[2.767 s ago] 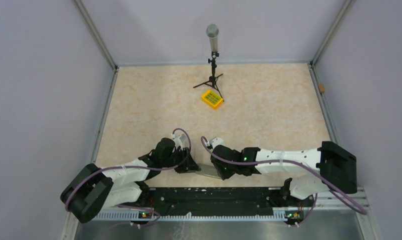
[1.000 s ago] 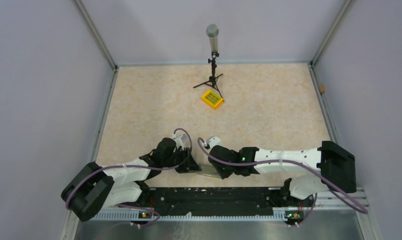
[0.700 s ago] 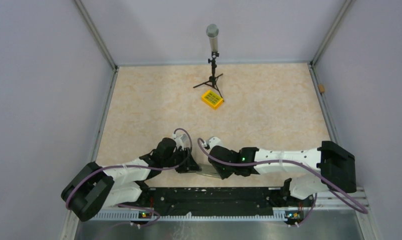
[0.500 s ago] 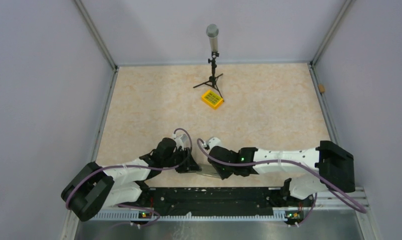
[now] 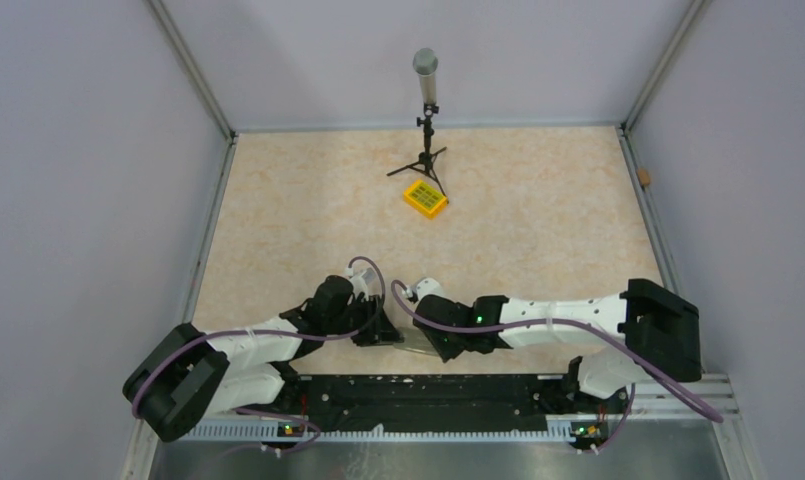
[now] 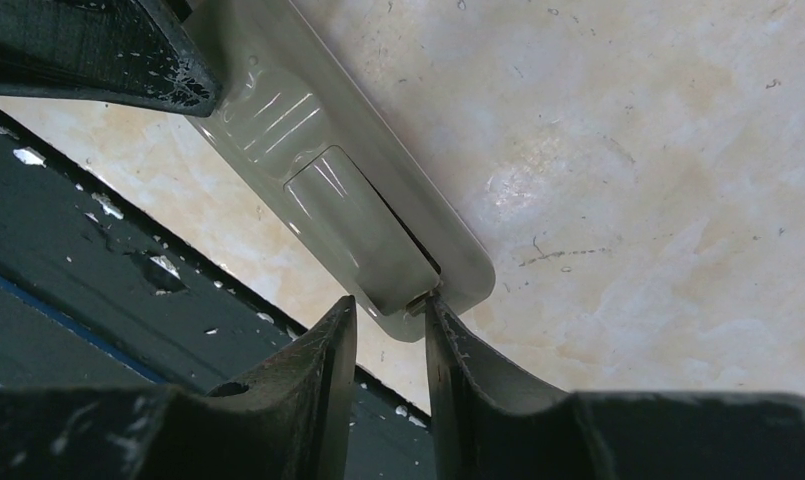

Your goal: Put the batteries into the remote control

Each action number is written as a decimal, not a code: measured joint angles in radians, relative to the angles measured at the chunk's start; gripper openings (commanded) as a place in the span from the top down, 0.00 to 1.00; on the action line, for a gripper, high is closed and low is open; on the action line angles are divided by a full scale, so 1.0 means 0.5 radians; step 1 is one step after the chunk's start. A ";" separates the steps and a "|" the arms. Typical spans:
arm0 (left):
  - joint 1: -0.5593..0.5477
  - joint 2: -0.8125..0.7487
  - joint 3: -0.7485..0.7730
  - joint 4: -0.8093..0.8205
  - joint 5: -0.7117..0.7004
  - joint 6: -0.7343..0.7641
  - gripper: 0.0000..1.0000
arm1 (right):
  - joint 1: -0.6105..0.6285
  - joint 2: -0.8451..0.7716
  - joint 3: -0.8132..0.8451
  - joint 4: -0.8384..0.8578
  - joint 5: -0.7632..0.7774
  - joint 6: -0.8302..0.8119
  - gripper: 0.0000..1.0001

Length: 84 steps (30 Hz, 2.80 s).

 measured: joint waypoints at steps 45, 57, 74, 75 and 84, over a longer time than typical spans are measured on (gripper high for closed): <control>-0.028 -0.034 0.037 -0.116 -0.045 0.008 0.62 | 0.005 -0.040 0.091 -0.047 0.089 0.005 0.68; -0.028 -0.034 0.045 -0.133 -0.046 0.018 0.62 | 0.024 -0.015 0.082 -0.045 0.076 0.014 0.61; -0.028 -0.073 0.045 -0.166 -0.089 0.031 0.61 | 0.037 -0.002 0.076 -0.018 0.076 0.069 0.55; -0.028 -0.074 0.045 -0.165 -0.089 0.031 0.61 | 0.040 -0.001 0.076 -0.018 0.076 0.074 0.55; -0.028 -0.074 0.045 -0.165 -0.090 0.032 0.61 | 0.041 0.007 0.076 -0.033 0.101 0.097 0.54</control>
